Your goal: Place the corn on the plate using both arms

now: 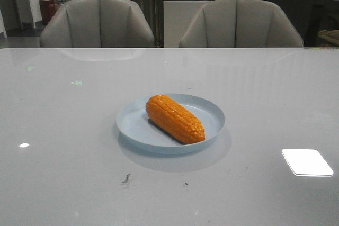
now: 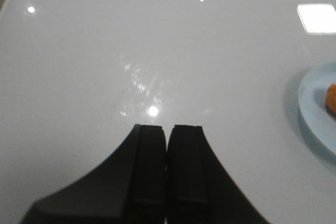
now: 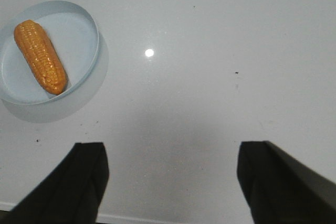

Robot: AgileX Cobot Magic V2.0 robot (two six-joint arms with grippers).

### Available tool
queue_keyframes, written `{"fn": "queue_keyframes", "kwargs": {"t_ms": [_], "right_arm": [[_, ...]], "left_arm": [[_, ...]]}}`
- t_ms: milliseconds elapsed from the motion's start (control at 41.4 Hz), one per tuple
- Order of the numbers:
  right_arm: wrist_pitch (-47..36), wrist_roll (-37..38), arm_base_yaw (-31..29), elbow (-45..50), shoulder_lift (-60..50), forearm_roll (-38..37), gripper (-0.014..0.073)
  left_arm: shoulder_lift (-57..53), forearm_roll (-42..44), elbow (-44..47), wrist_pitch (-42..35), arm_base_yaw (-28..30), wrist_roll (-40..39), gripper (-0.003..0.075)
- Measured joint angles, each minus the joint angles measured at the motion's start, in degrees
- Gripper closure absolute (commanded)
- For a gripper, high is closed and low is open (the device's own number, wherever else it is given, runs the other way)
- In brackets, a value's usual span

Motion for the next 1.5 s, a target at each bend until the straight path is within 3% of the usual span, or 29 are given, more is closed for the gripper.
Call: {"fn": "queue_keyframes", "kwargs": {"t_ms": [217, 555, 676, 893, 1496], "right_arm": [[0.0, 0.0, 0.0, 0.0, 0.0, 0.0, -0.0018], [0.0, 0.0, 0.0, 0.0, 0.0, 0.0, -0.0018], [0.0, 0.0, 0.0, 0.0, 0.0, 0.0, -0.0018], [0.0, 0.0, 0.0, 0.0, 0.0, 0.0, -0.0018], [0.0, 0.0, 0.0, 0.0, 0.0, 0.0, -0.0018]], "left_arm": [[-11.6, -0.4, 9.1, -9.0, 3.9, 0.0, 0.0626], [-28.9, -0.4, 32.4, -29.8, 4.5, 0.0, 0.0626], [-35.0, -0.4, 39.3, -34.1, 4.5, 0.0, 0.0626], [-42.8, -0.4, 42.6, -35.4, 4.5, 0.0, 0.0626], [-42.9, -0.4, 42.6, -33.5, 4.5, 0.0, 0.0626]]}}
